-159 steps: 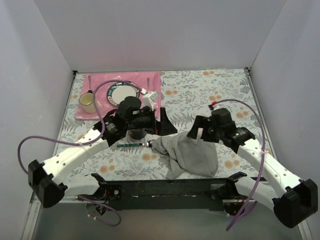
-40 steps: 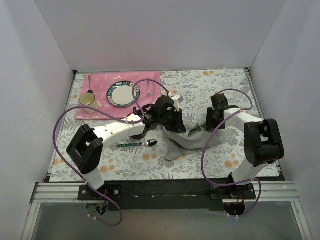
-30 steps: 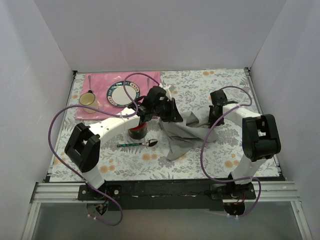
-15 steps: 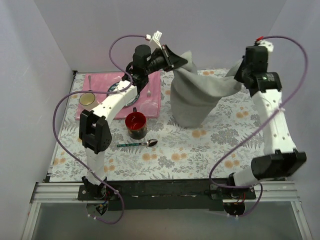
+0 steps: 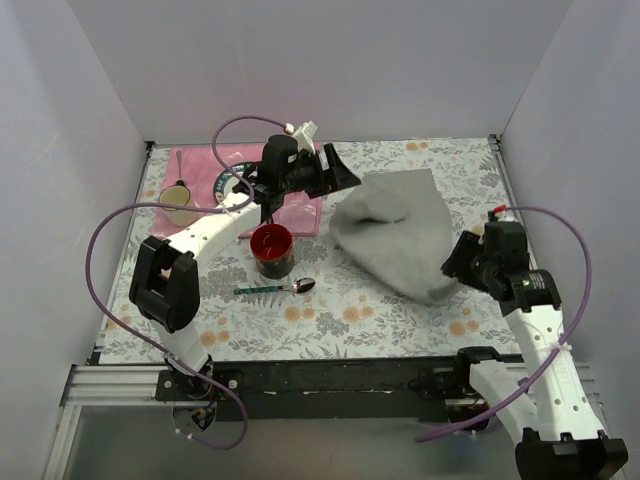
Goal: Fold the napkin, place the utensils inside, and roll it up
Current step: Flatten the napkin out
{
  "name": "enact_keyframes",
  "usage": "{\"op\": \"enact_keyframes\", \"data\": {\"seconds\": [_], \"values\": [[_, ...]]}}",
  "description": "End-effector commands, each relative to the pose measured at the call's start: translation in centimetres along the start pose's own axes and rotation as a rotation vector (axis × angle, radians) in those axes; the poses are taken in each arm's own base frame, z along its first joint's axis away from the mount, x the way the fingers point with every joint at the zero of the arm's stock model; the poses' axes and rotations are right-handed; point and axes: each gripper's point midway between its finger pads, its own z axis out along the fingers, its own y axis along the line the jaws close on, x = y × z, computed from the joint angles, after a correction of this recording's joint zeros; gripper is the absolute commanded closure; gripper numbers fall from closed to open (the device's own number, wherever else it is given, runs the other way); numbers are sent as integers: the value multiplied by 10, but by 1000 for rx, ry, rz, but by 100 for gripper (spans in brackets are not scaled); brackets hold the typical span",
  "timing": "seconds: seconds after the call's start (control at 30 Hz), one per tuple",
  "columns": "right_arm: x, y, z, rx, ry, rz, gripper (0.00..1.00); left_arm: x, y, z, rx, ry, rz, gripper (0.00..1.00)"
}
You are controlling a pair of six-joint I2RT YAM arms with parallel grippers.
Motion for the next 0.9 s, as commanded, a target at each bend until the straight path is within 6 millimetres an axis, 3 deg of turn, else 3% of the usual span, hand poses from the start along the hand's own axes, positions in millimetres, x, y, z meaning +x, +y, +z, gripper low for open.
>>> {"op": "enact_keyframes", "data": {"seconds": [0.0,0.1,0.2,0.27,0.3,0.37,0.4,0.43,0.53,0.7,0.77,0.83,0.87], "values": [[34,32,-29,-237,74,61,25,16,29,-44,-218,47,140,23],[24,28,-24,-200,62,15,17,13,32,-57,-268,36,162,24],[14,36,-5,-208,88,-17,16,17,28,-58,-280,17,187,25],[11,35,13,-173,109,-18,17,24,23,-45,-255,28,259,26],[2,37,21,-173,84,-22,18,39,13,-35,-233,57,313,26],[1,36,40,-148,108,-37,22,52,24,-14,-290,76,457,26],[1,38,53,-147,123,-41,24,62,11,-3,-274,88,512,27],[1,42,61,-163,128,-49,24,66,12,5,-284,100,538,28],[4,51,89,-179,159,-57,25,74,19,25,-322,144,493,37],[0,44,143,-67,197,-39,28,86,15,49,-247,158,477,37],[-19,49,160,-59,154,-47,36,85,14,55,-250,162,460,41],[-14,43,183,-10,215,-51,47,94,16,58,-242,197,431,44],[-26,46,188,1,208,-54,54,98,15,58,-232,209,417,45]]}}
